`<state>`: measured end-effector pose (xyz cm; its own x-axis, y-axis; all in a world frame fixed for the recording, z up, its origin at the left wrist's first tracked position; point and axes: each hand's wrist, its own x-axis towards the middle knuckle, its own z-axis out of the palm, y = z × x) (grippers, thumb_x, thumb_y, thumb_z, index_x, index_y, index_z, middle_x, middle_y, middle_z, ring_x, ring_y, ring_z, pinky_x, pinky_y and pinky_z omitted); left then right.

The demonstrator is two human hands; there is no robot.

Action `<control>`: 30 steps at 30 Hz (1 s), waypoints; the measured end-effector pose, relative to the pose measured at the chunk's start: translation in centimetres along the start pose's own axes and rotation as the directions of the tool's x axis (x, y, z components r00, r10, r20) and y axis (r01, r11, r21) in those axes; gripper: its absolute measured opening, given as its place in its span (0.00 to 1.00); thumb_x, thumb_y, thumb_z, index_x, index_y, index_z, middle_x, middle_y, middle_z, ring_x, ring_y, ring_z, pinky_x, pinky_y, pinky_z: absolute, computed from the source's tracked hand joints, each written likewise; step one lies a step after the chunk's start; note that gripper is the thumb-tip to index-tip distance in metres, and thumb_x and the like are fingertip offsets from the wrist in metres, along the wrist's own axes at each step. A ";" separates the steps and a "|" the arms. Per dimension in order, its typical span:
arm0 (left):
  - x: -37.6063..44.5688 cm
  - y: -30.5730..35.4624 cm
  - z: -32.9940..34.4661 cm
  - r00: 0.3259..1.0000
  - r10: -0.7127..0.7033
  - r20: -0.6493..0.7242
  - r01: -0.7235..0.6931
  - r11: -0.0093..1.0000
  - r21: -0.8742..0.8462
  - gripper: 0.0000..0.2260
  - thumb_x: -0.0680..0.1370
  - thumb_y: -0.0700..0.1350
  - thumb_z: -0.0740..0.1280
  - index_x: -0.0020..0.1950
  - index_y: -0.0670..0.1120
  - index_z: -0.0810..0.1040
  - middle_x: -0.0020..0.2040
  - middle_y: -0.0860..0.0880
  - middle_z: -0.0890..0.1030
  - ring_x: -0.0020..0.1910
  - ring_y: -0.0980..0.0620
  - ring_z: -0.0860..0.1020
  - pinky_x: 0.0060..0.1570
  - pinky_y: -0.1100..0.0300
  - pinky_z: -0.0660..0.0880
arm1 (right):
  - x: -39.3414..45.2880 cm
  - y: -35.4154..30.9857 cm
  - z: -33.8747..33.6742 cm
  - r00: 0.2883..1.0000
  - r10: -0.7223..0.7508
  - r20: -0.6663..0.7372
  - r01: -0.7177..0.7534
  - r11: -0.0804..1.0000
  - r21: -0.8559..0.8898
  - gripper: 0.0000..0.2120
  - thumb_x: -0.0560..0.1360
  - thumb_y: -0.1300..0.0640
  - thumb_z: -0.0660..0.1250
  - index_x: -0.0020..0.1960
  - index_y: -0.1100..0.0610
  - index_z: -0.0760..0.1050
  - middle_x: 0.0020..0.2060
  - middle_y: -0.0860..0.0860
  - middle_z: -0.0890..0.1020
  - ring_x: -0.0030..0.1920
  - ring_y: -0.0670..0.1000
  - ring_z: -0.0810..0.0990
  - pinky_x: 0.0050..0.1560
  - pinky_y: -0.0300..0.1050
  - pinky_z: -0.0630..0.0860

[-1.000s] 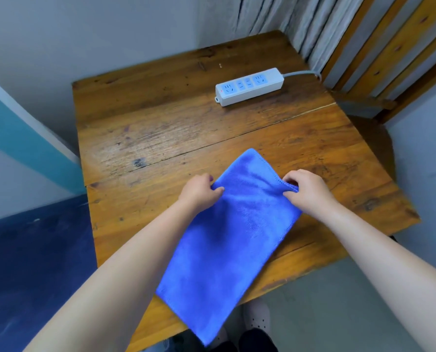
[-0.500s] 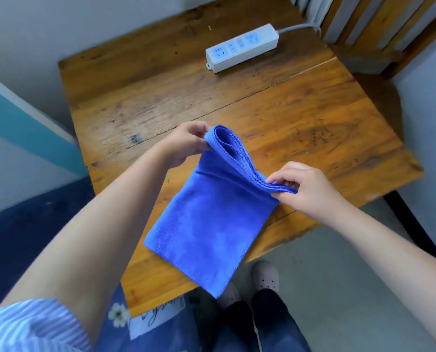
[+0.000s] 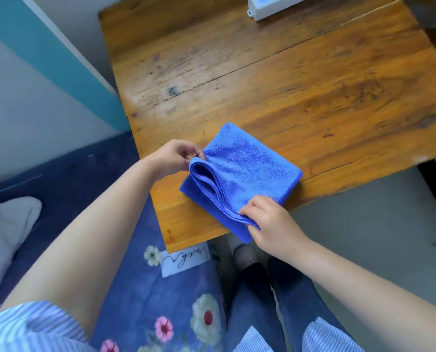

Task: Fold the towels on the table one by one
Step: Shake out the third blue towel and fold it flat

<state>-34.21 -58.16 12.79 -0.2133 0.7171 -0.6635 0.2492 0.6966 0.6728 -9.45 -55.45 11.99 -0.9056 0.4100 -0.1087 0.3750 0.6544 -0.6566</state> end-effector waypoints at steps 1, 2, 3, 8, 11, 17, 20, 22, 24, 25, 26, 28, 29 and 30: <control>-0.2 -0.6 0.1 1.000 -0.014 -0.018 0.014 1.000 -0.002 0.17 0.73 0.24 0.60 0.37 0.46 0.76 0.31 0.47 0.73 0.31 0.56 0.70 0.36 0.66 0.68 | -0.2 -0.1 0.8 1.000 -0.012 0.009 0.013 1.000 -0.020 0.06 0.59 0.73 0.64 0.35 0.67 0.77 0.31 0.61 0.77 0.32 0.61 0.77 0.36 0.47 0.71; -0.4 -1.0 0.1 0.999 -0.026 -0.038 0.026 1.000 0.001 0.16 0.73 0.24 0.59 0.40 0.44 0.77 0.32 0.47 0.73 0.31 0.57 0.70 0.35 0.68 0.68 | -0.5 -0.1 1.5 0.999 -0.021 0.026 0.022 0.999 -0.029 0.05 0.61 0.72 0.64 0.35 0.67 0.76 0.32 0.61 0.77 0.33 0.61 0.77 0.36 0.48 0.71; -0.5 -1.4 0.2 0.997 -0.041 -0.067 0.041 0.999 0.009 0.14 0.74 0.26 0.59 0.43 0.43 0.78 0.34 0.47 0.73 0.32 0.57 0.71 0.35 0.69 0.68 | -0.7 -0.2 2.1 0.998 -0.031 0.051 0.032 0.999 -0.030 0.05 0.62 0.72 0.64 0.35 0.67 0.76 0.32 0.61 0.77 0.33 0.61 0.77 0.37 0.48 0.72; -0.8 -3.0 1.0 0.967 -0.106 -0.231 0.112 0.994 0.012 0.12 0.76 0.34 0.60 0.56 0.40 0.79 0.45 0.47 0.78 0.43 0.53 0.74 0.43 0.63 0.72 | -1.9 -0.1 3.3 0.987 -0.146 0.074 0.144 0.989 0.032 0.07 0.63 0.71 0.67 0.40 0.67 0.79 0.35 0.59 0.80 0.35 0.57 0.80 0.40 0.43 0.75; -1.3 -3.1 2.5 0.939 -0.050 -0.340 0.075 0.995 0.061 0.14 0.78 0.40 0.61 0.63 0.41 0.73 0.58 0.44 0.77 0.53 0.51 0.74 0.46 0.66 0.72 | -1.6 0.6 2.4 0.988 -0.127 -0.087 0.130 0.991 0.030 0.06 0.63 0.73 0.65 0.37 0.68 0.79 0.33 0.60 0.80 0.34 0.57 0.79 0.41 0.41 0.70; -3.7 -2.4 8.2 0.763 0.375 -0.527 -0.045 0.844 0.535 0.16 0.75 0.37 0.63 0.61 0.32 0.73 0.62 0.35 0.74 0.63 0.38 0.72 0.61 0.49 0.69 | 3.8 2.9 -1.6 0.918 -0.047 -0.393 0.026 0.998 -0.056 0.14 0.64 0.70 0.54 0.36 0.70 0.79 0.35 0.64 0.81 0.37 0.62 0.81 0.44 0.45 0.72; -3.3 -2.1 11.3 0.734 0.509 -0.450 -0.098 0.734 0.672 0.15 0.69 0.37 0.66 0.52 0.30 0.78 0.55 0.32 0.79 0.55 0.33 0.77 0.50 0.40 0.75 | 7.6 3.4 -1.9 0.945 -0.110 -0.307 0.048 0.978 -0.203 0.13 0.64 0.74 0.60 0.44 0.72 0.79 0.46 0.68 0.81 0.50 0.70 0.79 0.53 0.57 0.75; -2.5 -2.2 12.4 0.815 0.414 -0.406 -0.019 0.719 0.695 0.20 0.75 0.43 0.62 0.62 0.31 0.72 0.65 0.33 0.72 0.66 0.35 0.70 0.62 0.44 0.69 | 9.6 3.6 -1.5 0.992 -0.062 -0.112 0.031 0.966 -0.258 0.16 0.73 0.67 0.59 0.60 0.66 0.74 0.64 0.63 0.72 0.68 0.64 0.67 0.68 0.58 0.62; -1.6 -4.0 13.1 0.864 0.266 -0.428 0.099 0.743 0.662 0.27 0.80 0.51 0.54 0.74 0.37 0.55 0.75 0.39 0.53 0.75 0.42 0.51 0.73 0.52 0.49 | 10.7 4.6 -1.0 0.996 -0.031 0.085 0.057 0.944 -0.324 0.20 0.79 0.56 0.54 0.71 0.57 0.62 0.74 0.53 0.58 0.75 0.55 0.51 0.73 0.52 0.46; -1.5 -4.9 13.2 0.866 0.225 -0.447 0.138 0.752 0.645 0.29 0.80 0.54 0.52 0.75 0.39 0.49 0.76 0.41 0.47 0.76 0.44 0.45 0.73 0.53 0.44 | 10.9 5.1 -0.8 0.986 -0.028 0.163 0.091 0.917 -0.388 0.22 0.80 0.52 0.52 0.73 0.53 0.57 0.75 0.50 0.52 0.75 0.52 0.47 0.73 0.51 0.43; -1.3 -5.8 13.2 0.863 0.205 -0.462 0.160 0.757 0.633 0.31 0.79 0.56 0.53 0.75 0.40 0.47 0.76 0.41 0.45 0.76 0.44 0.43 0.73 0.53 0.42 | 11.0 5.9 -0.7 0.974 -0.025 0.224 0.125 0.886 -0.446 0.23 0.80 0.49 0.50 0.73 0.50 0.54 0.75 0.48 0.49 0.75 0.52 0.44 0.73 0.52 0.41; -1.5 -6.6 13.1 0.846 0.209 -0.490 0.166 0.771 0.615 0.32 0.78 0.57 0.55 0.75 0.41 0.48 0.76 0.41 0.45 0.76 0.42 0.43 0.73 0.53 0.41 | 10.6 7.2 -1.3 0.959 0.007 0.285 0.149 0.840 -0.522 0.23 0.80 0.47 0.49 0.74 0.46 0.50 0.75 0.46 0.46 0.75 0.52 0.42 0.73 0.54 0.40; -1.6 -6.7 12.9 0.848 0.209 -0.488 0.166 0.769 0.618 0.33 0.78 0.58 0.56 0.75 0.42 0.48 0.76 0.40 0.45 0.76 0.42 0.43 0.73 0.52 0.41 | 10.3 7.9 -1.9 0.956 0.040 0.292 0.131 0.830 -0.542 0.24 0.80 0.47 0.49 0.74 0.46 0.49 0.75 0.46 0.45 0.75 0.52 0.42 0.73 0.54 0.40; -1.5 -6.9 12.7 0.855 0.203 -0.477 0.167 0.763 0.625 0.33 0.78 0.58 0.56 0.75 0.42 0.48 0.76 0.40 0.44 0.76 0.43 0.42 0.72 0.53 0.40 | 10.0 8.6 -2.4 0.956 0.084 0.281 0.089 0.829 -0.553 0.24 0.80 0.47 0.48 0.74 0.46 0.48 0.75 0.47 0.45 0.75 0.52 0.42 0.72 0.55 0.40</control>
<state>-23.59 -64.36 4.96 -0.5823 0.7650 -0.2750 0.7445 0.6377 0.1975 -14.75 -44.16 7.05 -0.8898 0.2687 -0.3688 0.3395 0.9299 -0.1414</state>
